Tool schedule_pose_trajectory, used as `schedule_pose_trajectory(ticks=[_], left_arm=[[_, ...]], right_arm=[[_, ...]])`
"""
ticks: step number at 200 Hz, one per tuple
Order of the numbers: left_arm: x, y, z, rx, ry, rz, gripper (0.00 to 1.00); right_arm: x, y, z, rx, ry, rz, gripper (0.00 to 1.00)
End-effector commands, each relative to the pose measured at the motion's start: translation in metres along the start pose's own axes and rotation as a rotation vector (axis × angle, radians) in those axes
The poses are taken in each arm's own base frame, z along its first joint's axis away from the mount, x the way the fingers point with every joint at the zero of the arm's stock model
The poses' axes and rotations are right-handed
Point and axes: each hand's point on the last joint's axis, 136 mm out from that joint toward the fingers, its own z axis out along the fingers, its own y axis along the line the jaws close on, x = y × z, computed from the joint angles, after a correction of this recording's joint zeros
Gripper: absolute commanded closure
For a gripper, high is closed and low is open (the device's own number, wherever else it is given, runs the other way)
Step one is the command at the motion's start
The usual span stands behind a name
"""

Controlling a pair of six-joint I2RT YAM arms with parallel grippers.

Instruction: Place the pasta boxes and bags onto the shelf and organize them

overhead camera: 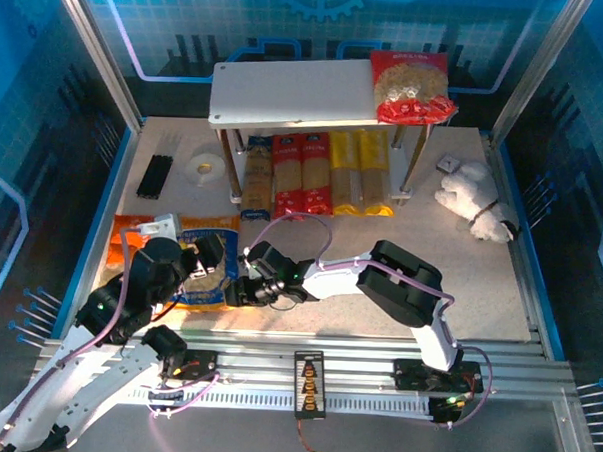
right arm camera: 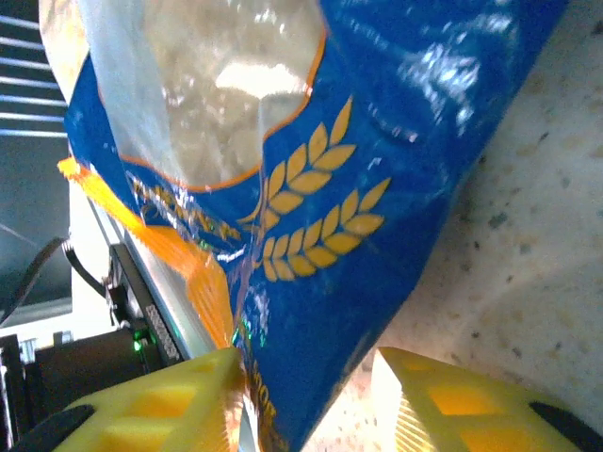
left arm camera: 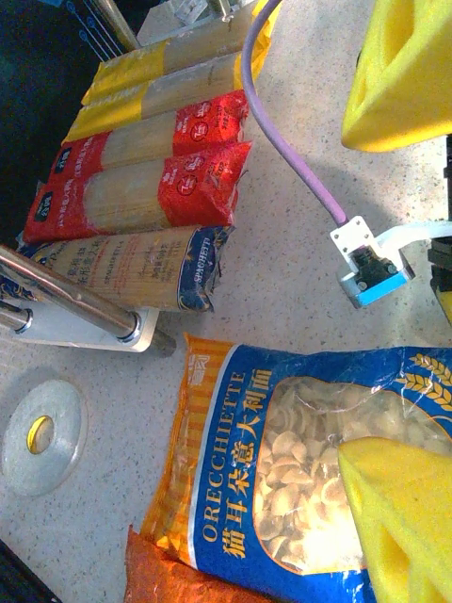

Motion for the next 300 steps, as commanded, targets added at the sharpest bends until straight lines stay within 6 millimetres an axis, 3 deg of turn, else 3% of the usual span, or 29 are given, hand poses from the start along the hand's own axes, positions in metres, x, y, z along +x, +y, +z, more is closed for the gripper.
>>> schedule_pose_trajectory(ticks=[1,39,91,105,147,166,190,241,279,300], left_arm=[[0.005,-0.001,0.000,0.016,0.018,0.017,0.20],[0.005,-0.002,0.001,0.019,0.018,0.016,0.20],[0.008,-0.002,0.003,0.021,0.024,0.022,0.19],[0.008,-0.003,0.004,0.024,0.025,0.022,0.19],[0.010,-0.009,0.011,0.035,0.044,0.026,0.19],[0.012,-0.011,0.015,0.029,0.060,0.035,0.20],[0.016,-0.009,0.021,0.009,0.082,0.048,0.20],[0.043,0.007,0.043,-0.097,0.185,0.098,0.21],[0.068,0.005,0.063,-0.099,0.286,0.112,0.31],[0.076,0.002,0.069,-0.091,0.315,0.111,0.33]], right_arm=[[-0.023,0.006,0.003,-0.008,-0.084,-0.015,0.63],[-0.024,0.000,-0.010,0.005,-0.106,-0.013,1.00],[-0.015,-0.022,-0.067,0.019,-0.179,0.037,1.00],[-0.007,-0.036,-0.083,0.048,-0.197,0.055,1.00],[0.002,-0.043,-0.116,0.069,-0.226,0.076,1.00],[0.005,-0.056,-0.131,0.104,-0.266,0.098,1.00],[0.008,-0.086,-0.156,0.199,-0.328,0.142,1.00],[0.022,-0.136,-0.219,0.413,-0.454,0.178,1.00],[0.044,-0.155,-0.263,0.504,-0.519,0.199,1.00],[0.059,-0.164,-0.273,0.513,-0.523,0.230,1.00]])
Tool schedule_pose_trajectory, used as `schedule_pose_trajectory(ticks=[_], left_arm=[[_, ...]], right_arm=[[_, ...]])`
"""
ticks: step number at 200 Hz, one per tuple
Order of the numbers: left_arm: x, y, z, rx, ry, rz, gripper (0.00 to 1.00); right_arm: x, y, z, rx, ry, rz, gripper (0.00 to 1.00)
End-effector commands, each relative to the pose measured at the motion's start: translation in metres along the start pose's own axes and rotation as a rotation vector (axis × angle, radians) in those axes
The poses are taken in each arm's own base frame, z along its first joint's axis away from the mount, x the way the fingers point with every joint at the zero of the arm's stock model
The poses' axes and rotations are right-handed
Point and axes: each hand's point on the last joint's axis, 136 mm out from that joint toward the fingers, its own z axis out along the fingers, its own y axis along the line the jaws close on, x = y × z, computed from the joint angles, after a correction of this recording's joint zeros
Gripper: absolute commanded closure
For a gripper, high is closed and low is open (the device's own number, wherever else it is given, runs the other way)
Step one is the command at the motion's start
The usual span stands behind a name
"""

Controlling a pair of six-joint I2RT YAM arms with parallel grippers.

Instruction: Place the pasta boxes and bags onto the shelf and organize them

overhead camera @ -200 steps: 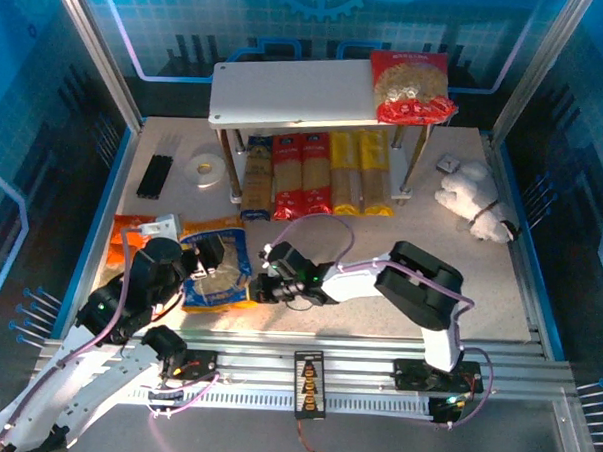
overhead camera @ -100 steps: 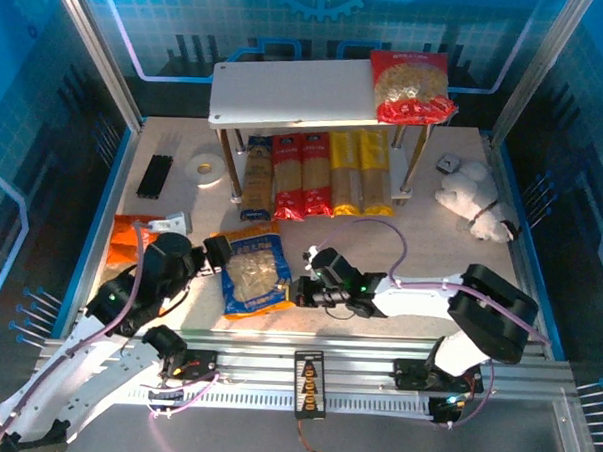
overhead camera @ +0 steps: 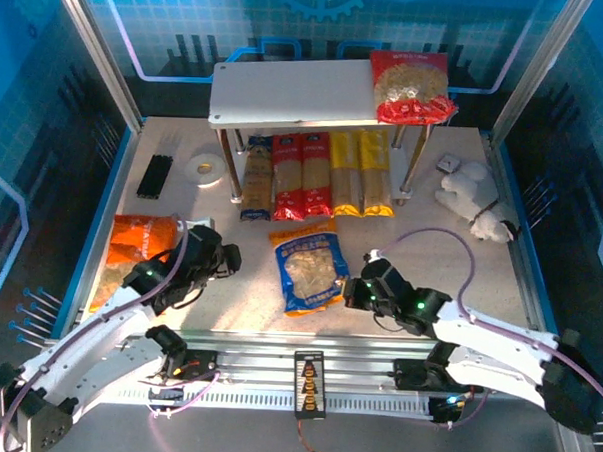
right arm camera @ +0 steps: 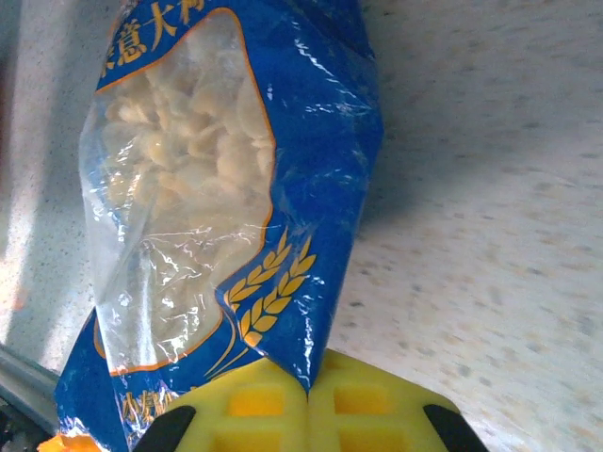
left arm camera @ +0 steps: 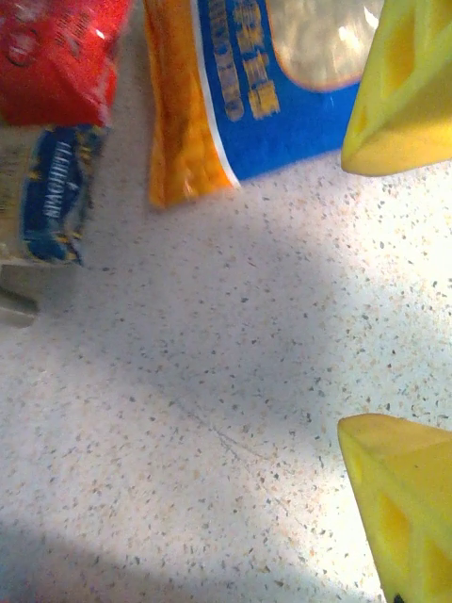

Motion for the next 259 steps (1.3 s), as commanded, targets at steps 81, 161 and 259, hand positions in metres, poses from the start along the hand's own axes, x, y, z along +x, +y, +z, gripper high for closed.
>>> schedule_pose_trajectory(ticks=[81,161,259], left_arm=[[-0.003,-0.013,0.002,0.047,0.005,0.015,0.25],[-0.029,0.011,-0.024,-0.062,-0.124,0.015,0.23],[-0.089,0.043,-0.136,-0.006,-0.528,-0.148,0.22]], right_arm=[[0.017,-0.068,-0.021,0.193,-0.025,0.025,0.77],[-0.044,0.021,-0.091,0.085,-0.076,-0.279,0.33],[0.002,0.253,0.023,-0.453,0.185,-0.445,0.33]])
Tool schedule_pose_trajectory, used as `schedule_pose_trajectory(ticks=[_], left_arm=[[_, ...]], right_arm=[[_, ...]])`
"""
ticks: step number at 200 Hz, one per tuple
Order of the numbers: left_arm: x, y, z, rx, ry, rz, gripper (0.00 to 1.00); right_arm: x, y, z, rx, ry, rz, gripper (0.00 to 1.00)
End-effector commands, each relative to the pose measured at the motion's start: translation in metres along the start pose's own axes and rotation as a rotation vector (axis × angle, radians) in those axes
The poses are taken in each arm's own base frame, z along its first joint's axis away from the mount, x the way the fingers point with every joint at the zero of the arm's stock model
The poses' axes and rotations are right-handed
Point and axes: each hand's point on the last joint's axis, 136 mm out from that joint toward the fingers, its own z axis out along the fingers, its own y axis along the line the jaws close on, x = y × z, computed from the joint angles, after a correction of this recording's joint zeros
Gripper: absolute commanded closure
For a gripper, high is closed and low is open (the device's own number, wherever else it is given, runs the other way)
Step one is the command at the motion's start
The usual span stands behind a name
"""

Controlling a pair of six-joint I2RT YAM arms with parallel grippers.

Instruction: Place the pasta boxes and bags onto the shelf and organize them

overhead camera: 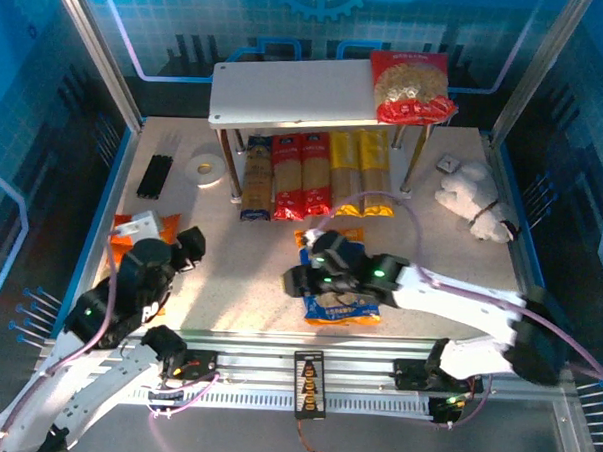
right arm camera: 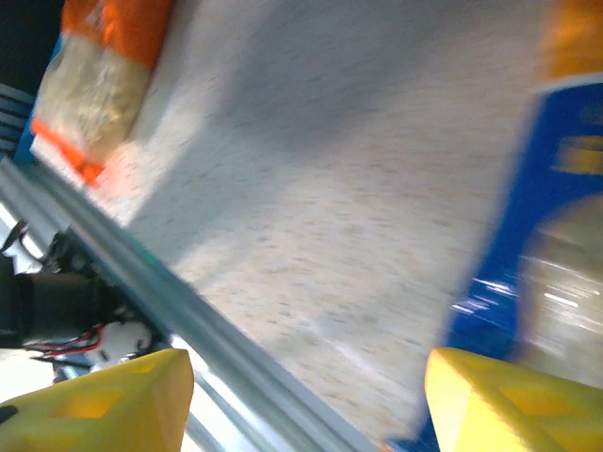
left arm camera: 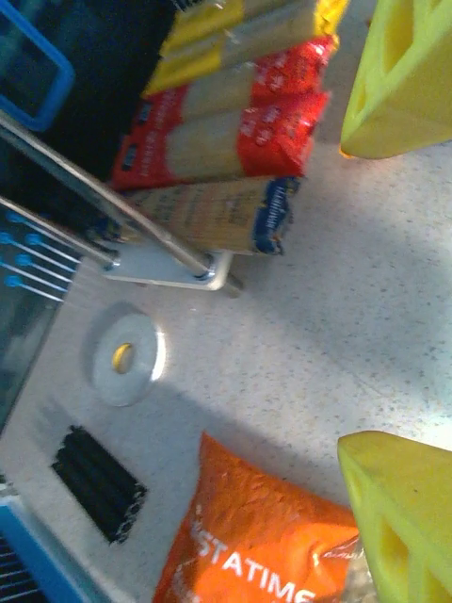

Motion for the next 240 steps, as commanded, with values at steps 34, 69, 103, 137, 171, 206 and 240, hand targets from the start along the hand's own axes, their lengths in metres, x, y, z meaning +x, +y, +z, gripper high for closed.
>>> schedule_pose_trajectory(ticks=[34,69,103,137,171,206,240], left_arm=[[-0.059,-0.024,-0.046,0.137,-0.112,-0.011,0.22],[-0.082,-0.043,-0.073,0.265,-0.138,-0.020,0.22],[-0.084,-0.048,-0.079,0.309,-0.142,-0.024,0.21],[-0.076,-0.049,-0.073,0.308,-0.120,-0.017,0.21],[-0.073,-0.047,-0.073,0.306,-0.117,-0.012,0.20],[-0.071,-0.042,-0.075,0.303,-0.126,-0.014,0.20],[-0.070,-0.038,-0.076,0.299,-0.132,-0.016,0.19]], right_arm=[[-0.066,0.111,0.088,-0.277,0.000,-0.097,0.32],[-0.080,0.118,0.151,-0.246,0.043,-0.083,0.31],[-0.081,0.124,0.210,-0.220,0.097,-0.081,0.30],[-0.076,0.137,0.248,-0.203,0.134,-0.106,0.30],[-0.074,0.135,0.272,-0.172,0.135,-0.095,0.28],[-0.072,0.130,0.285,-0.143,0.110,-0.078,0.25],[-0.065,0.138,0.297,-0.162,0.096,-0.081,0.23]])
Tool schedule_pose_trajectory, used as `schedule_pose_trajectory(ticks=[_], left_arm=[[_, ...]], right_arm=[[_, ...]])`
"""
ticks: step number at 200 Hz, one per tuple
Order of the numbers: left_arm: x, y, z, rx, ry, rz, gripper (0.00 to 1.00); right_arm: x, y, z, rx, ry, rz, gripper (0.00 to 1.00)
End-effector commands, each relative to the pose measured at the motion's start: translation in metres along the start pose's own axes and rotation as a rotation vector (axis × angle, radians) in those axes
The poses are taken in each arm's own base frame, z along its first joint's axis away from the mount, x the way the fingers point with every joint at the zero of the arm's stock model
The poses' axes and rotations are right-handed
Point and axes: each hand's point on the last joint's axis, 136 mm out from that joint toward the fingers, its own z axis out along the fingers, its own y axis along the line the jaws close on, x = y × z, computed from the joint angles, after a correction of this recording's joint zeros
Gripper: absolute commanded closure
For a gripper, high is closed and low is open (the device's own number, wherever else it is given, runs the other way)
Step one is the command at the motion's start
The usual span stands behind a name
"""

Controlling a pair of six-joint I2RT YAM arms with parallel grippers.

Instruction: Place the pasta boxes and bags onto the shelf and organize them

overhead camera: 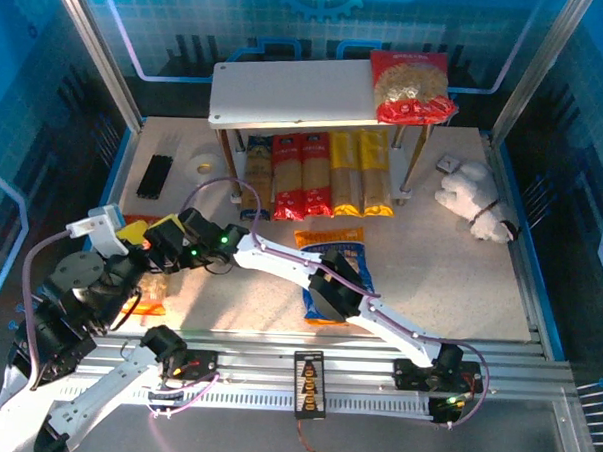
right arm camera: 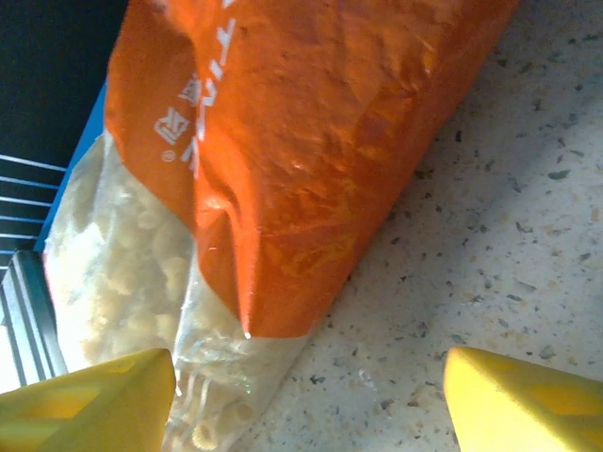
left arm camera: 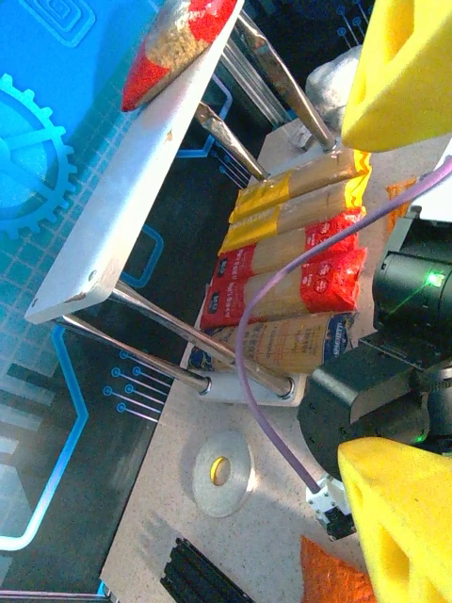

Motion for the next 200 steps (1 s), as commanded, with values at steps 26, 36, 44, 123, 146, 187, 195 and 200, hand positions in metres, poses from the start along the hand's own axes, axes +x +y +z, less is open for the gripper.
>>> schedule_pose_trajectory(ticks=[26,36,44,123,146,187,195,200], left_arm=[[0.004,0.003,-0.003,0.006,0.001,0.020,0.19],[0.005,0.004,-0.004,0.004,0.003,0.022,0.19],[0.006,0.005,-0.004,0.001,0.006,0.024,0.19],[0.007,0.009,-0.005,-0.015,0.011,0.035,0.19],[0.008,0.011,-0.004,-0.023,0.012,0.037,0.19],[0.010,0.013,-0.004,-0.035,0.014,0.042,0.19],[0.011,0.014,-0.003,-0.037,0.016,0.042,0.19],[0.011,0.013,-0.003,-0.037,0.017,0.041,0.19]], right_arm=[[0.010,0.016,0.024,-0.044,-0.024,0.013,0.22],[0.009,0.018,0.027,-0.059,-0.033,0.022,0.22],[0.010,0.019,0.030,-0.062,-0.040,0.029,0.23],[0.020,0.024,0.055,-0.075,-0.097,0.074,0.65],[0.024,0.018,0.058,-0.063,-0.081,0.087,0.91],[0.021,0.005,0.042,-0.022,-0.052,0.089,1.00],[0.018,0.001,0.036,-0.009,-0.055,0.084,1.00],[0.016,0.000,0.030,-0.007,-0.061,0.081,1.00]])
